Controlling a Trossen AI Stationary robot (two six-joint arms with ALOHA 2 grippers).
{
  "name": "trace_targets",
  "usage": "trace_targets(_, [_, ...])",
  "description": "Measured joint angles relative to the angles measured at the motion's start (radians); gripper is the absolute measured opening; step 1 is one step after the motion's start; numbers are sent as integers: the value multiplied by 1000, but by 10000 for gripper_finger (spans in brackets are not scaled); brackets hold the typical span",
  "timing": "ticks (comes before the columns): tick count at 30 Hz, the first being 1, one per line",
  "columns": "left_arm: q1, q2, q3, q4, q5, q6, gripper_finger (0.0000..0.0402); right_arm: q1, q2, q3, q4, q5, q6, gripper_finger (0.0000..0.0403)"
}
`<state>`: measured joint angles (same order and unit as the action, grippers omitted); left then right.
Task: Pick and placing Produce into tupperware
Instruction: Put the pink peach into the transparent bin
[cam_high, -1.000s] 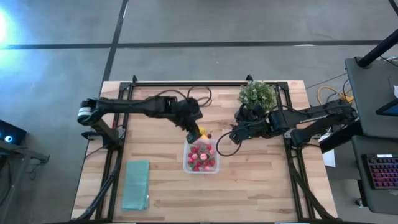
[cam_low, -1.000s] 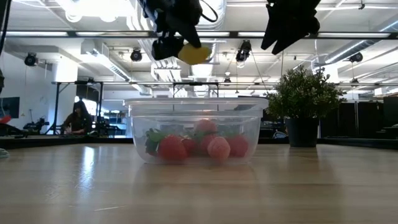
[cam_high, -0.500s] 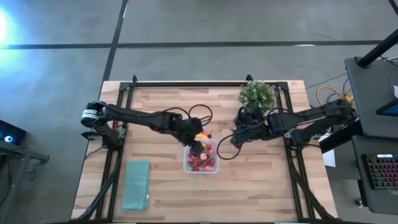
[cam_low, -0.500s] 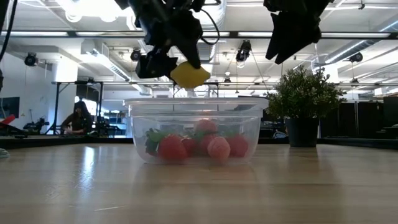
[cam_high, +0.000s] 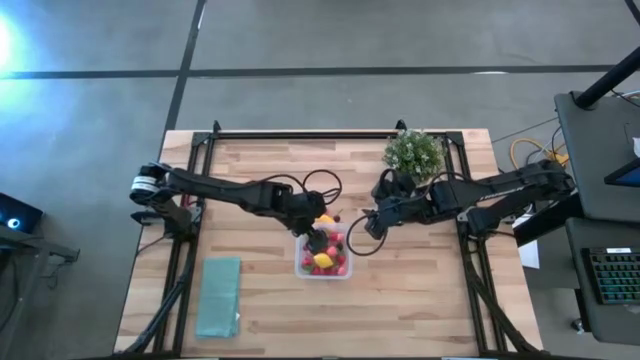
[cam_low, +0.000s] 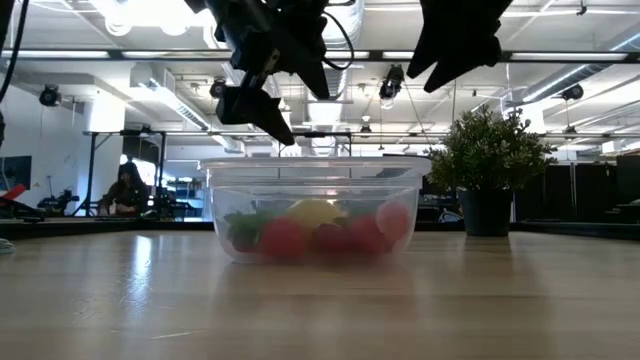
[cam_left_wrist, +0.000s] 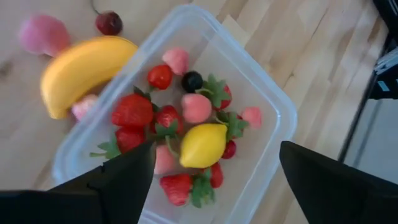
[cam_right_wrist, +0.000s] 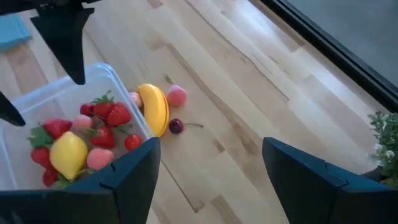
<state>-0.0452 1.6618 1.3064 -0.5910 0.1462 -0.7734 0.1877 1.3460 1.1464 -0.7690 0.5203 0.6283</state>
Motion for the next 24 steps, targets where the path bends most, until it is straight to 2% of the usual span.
trace_targets(6, [13, -17, 3, -45, -78, 29, 320, -33, 0, 4, 9, -39, 19, 270])
trace_targets(13, [57, -21, 2, -97, -78, 158, 272, -65, 0, -5, 68, -87, 65, 267])
trace_targets(17, [120, -20, 0, -166, -79, 233, 241, -69, 0, -5, 79, -86, 67, 263])
trace_targets(24, [255, 18, -3, -176, -81, 181, 222, -71, 0, -6, 80, -67, 99, 264])
